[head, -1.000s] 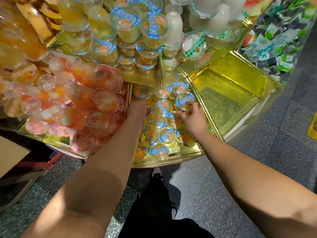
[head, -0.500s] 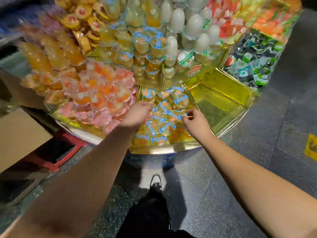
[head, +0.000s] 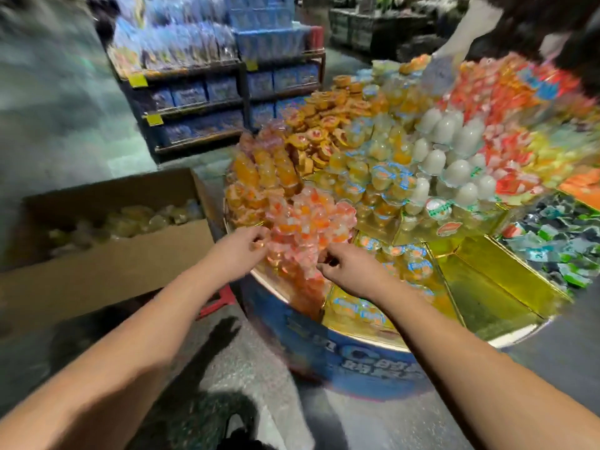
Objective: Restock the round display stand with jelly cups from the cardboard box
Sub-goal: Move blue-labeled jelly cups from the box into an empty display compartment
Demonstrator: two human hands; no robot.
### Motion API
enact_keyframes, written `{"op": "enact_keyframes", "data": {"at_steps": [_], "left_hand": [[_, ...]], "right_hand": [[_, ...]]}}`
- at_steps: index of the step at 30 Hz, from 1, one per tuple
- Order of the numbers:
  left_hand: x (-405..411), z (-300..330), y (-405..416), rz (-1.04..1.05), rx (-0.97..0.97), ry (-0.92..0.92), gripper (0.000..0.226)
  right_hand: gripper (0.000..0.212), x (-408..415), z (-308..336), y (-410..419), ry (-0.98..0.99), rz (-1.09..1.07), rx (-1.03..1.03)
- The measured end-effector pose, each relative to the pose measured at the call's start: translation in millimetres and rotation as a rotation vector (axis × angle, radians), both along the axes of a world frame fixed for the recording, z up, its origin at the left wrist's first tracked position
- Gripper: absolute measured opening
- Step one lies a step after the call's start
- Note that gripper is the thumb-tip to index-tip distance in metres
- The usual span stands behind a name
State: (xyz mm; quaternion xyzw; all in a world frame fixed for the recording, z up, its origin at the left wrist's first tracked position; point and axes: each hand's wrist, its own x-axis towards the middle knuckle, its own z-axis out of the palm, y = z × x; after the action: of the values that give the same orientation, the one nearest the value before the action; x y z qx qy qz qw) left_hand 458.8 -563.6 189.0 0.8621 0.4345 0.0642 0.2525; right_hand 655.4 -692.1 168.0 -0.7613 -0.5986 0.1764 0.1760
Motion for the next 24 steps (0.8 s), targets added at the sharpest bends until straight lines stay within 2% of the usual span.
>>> {"op": "enact_keyframes", "data": {"at_steps": [4, 11, 14, 18, 24], "left_hand": [[-79, -8, 39, 0.115, 0.000, 0.044, 0.034], [-225, -38, 138, 0.304, -0.027, 0.073, 0.035], [-276, -55, 181, 0.390, -0.119, 0.089, 0.031], [-331, -71, 230, 0.413, -0.137, 0.130, 0.027], [-358, -99, 295, 0.416, -0.282, 0.134, 0.030]], "right_hand": [[0.018, -61, 0, 61, -0.084, 0.165, -0.026], [0.020, -181, -29, 203, -0.021, 0.340, -0.138], [0.020, -230, -50, 257, 0.054, 0.328, -0.173], [0.018, -281, -83, 311, 0.144, 0.279, -0.240], [0.012, -313, -120, 353, 0.271, 0.124, -0.292]]}}
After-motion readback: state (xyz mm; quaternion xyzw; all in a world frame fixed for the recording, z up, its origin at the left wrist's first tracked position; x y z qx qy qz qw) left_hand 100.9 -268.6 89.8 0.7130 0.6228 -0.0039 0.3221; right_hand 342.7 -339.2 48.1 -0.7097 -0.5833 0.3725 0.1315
